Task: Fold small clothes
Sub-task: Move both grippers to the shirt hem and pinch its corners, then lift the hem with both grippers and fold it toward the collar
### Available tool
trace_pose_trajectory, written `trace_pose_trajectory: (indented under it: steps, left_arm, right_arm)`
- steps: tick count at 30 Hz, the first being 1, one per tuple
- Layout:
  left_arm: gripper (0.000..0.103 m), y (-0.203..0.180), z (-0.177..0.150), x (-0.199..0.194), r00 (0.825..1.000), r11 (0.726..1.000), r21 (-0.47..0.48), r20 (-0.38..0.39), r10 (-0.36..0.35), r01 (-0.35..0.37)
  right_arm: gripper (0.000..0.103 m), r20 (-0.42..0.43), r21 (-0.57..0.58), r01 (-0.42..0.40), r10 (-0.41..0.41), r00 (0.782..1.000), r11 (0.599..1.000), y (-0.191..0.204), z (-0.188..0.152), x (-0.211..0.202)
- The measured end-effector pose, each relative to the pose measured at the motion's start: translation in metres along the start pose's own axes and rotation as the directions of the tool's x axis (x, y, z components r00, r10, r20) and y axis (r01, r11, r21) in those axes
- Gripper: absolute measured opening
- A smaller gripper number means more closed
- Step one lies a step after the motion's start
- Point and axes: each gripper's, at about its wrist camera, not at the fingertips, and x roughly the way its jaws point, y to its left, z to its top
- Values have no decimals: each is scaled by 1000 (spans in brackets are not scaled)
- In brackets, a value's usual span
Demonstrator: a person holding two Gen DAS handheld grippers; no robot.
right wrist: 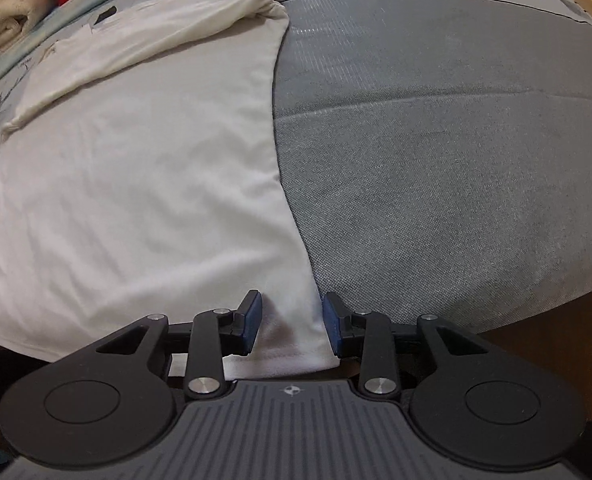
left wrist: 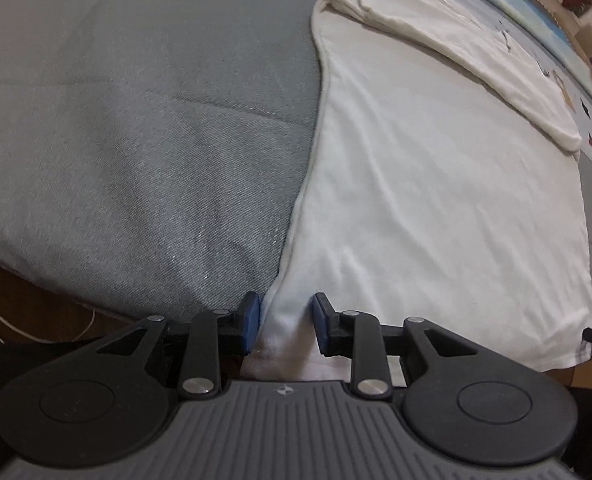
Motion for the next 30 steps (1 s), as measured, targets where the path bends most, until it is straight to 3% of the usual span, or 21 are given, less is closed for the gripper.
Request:
trace_pose_trajectory:
  steps: [4,5,6,7,9,14,21,30]
  left_arm:
    - [31,-8,-2,0,1000,999,39,12,19,-20]
    - [22,-12,-2,1,1000,999,50,18,20,-21]
    - [8,-13,-3,2,1000,998,59,23,13,-14]
    - [7,-15,-4,0,1000,998,65,28,0,-2]
    - [6,-17,-6,-5,999,997,79,52,2,-6]
    - [7,-10,-8,-17,996,999,46,84,-32,28]
    - [19,-15,-6,-2,1000,998,58,21,3,-4]
    - [19,-18,-6,5,1000,997,71,17,23,-24]
  right_arm:
    - [37,-2,-50,22,-22,1000,999,8,0,3]
    - [33,2,-61,27,-27,1000,998,9,0,3]
    - [20,9,-63,31,-31,999,998,9,1,2]
    - [11,18,-60,31,-30,999,998,9,1,1]
    - [6,37,-46,15,-13,999,999,7,2,-3]
    - [5,114,-12,-26,28,993,1000,1,4,-22]
    - [10,18,-25,8,-8,1000,1000,3,4,-4]
    - [14,2,-41,30,-30,1000,999,5,1,1]
